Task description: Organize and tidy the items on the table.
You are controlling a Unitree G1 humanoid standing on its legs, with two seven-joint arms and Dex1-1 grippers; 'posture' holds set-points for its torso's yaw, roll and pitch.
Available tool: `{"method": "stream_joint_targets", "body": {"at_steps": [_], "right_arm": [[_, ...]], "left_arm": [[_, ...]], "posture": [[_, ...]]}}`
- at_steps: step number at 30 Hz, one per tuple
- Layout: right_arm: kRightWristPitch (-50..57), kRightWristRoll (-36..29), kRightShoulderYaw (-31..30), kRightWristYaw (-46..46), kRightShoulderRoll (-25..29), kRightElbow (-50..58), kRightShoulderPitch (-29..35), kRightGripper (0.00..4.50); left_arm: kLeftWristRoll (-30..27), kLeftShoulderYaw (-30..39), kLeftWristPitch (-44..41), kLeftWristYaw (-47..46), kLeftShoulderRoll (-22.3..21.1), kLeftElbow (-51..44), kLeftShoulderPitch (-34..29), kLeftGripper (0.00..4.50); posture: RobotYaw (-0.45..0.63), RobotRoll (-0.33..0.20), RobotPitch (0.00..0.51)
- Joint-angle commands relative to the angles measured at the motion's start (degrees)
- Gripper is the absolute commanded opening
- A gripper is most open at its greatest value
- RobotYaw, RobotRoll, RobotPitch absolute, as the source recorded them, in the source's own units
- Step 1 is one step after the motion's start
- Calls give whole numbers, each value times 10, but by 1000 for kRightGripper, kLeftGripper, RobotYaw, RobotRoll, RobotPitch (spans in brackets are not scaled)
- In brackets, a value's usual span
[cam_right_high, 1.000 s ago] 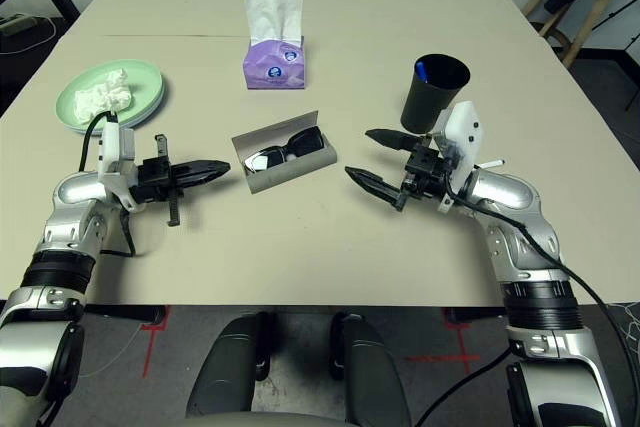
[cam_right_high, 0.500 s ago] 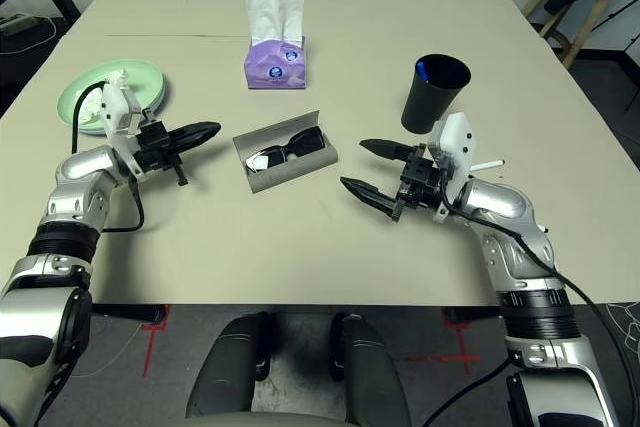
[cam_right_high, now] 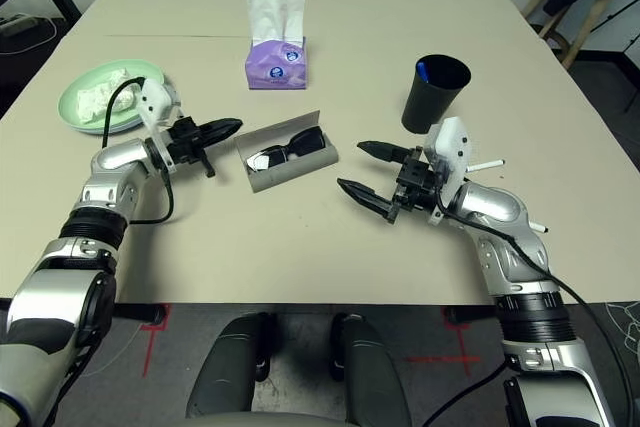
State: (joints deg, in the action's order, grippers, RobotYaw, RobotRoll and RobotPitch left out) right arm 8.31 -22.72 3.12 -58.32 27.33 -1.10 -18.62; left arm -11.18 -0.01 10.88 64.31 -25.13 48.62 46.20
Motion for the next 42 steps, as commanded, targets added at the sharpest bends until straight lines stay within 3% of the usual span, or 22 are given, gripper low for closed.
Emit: {"method": "stream_joint_targets", "body": {"at_steps": [1, 12, 28, 37, 40, 42], "right_arm": [[-8, -3, 3, 2, 4, 2, 10, 4500], [-14, 0, -1, 18, -7, -21, 3, 4500], [-16, 1, -1, 24, -6, -19, -12, 4500], [-16, 3, 0, 24, -4, -23, -12, 4500], [-4, 5, 1, 36, -4, -24, -16, 4500], [16, 12, -1, 51, 2, -24, -19, 4500]], "left_arm": [[0, -14, -11, 38, 4, -28, -21, 14], [-26, -25, -74, 75, 4, -172, -98, 14], [0, -53, -97, 73, -15, -178, -102, 14], [-85, 4, -96, 92, 8, -206, -68, 14], [-96, 6, -97, 99, 9, -222, -63, 604], [-103, 1, -102, 109, 11, -238, -63, 1372]], "posture": [[78, 0, 170], [93, 0, 170], [83, 0, 165], [91, 0, 162], [94, 0, 162], [95, 0, 162]]}}
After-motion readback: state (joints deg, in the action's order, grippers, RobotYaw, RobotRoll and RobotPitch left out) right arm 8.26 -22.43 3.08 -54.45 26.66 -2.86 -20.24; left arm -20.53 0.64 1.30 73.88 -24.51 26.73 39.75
